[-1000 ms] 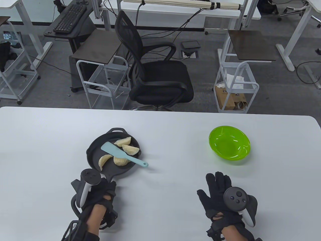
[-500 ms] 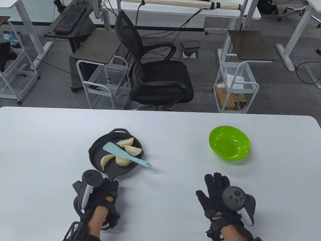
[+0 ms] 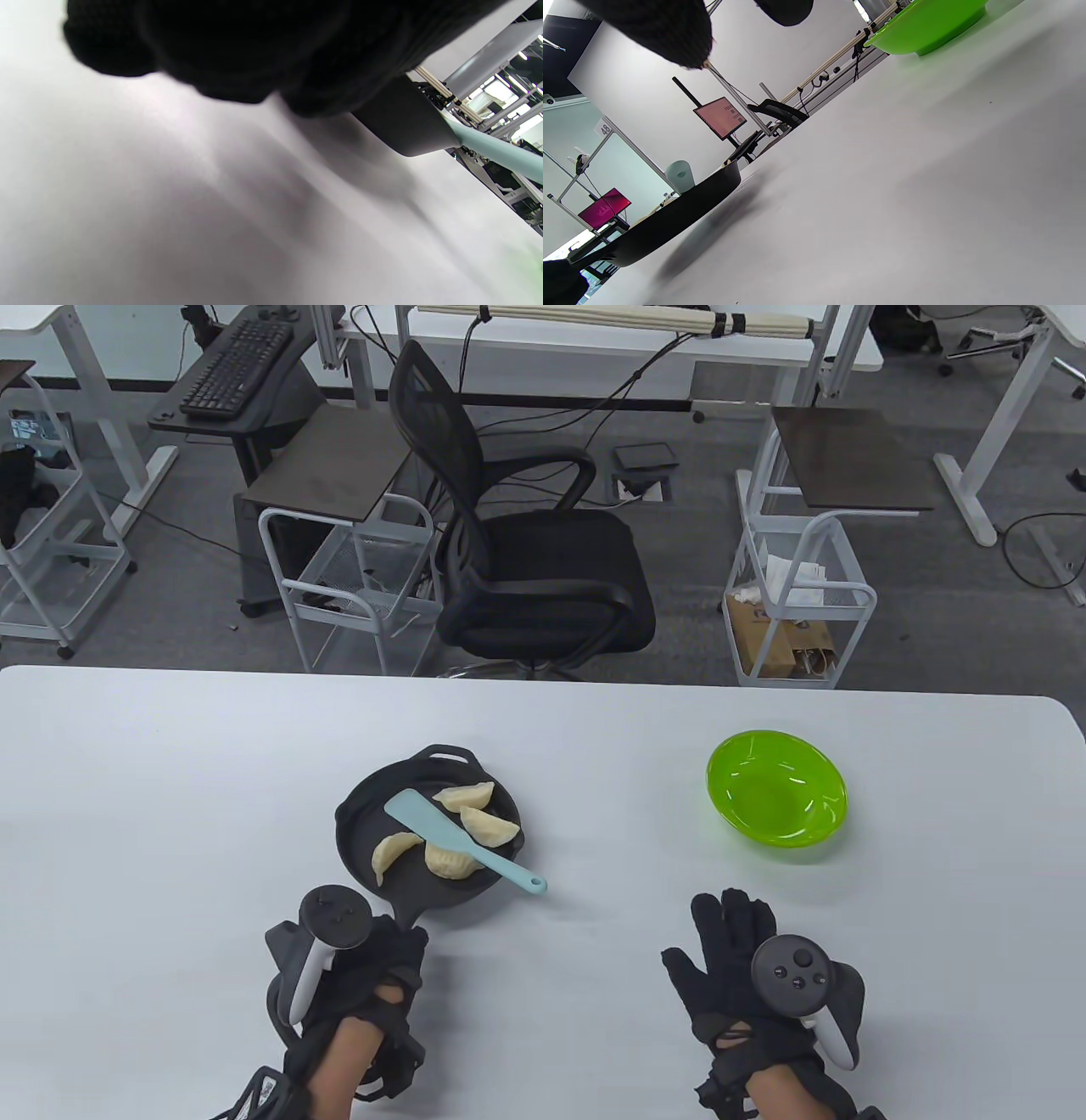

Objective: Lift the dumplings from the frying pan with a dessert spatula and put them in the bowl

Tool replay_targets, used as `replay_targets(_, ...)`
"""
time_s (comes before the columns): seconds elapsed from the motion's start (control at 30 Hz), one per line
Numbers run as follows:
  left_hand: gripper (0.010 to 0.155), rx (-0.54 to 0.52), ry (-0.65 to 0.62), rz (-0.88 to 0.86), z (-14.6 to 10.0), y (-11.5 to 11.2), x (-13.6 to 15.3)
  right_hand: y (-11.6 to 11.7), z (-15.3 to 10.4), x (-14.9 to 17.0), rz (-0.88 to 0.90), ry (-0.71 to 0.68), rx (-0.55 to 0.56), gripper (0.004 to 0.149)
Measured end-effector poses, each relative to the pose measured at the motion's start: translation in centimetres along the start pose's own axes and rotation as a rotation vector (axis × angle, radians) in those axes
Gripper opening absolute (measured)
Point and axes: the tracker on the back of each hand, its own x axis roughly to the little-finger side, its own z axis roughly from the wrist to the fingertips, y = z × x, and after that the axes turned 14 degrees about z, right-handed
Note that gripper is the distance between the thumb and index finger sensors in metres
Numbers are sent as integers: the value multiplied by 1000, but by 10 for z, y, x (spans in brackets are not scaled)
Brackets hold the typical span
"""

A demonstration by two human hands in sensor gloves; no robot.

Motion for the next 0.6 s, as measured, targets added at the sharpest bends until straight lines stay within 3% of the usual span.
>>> replay_targets(0.6,52,129,-111,168,-29,-36,-48,4,3,3,25,20,-29,74)
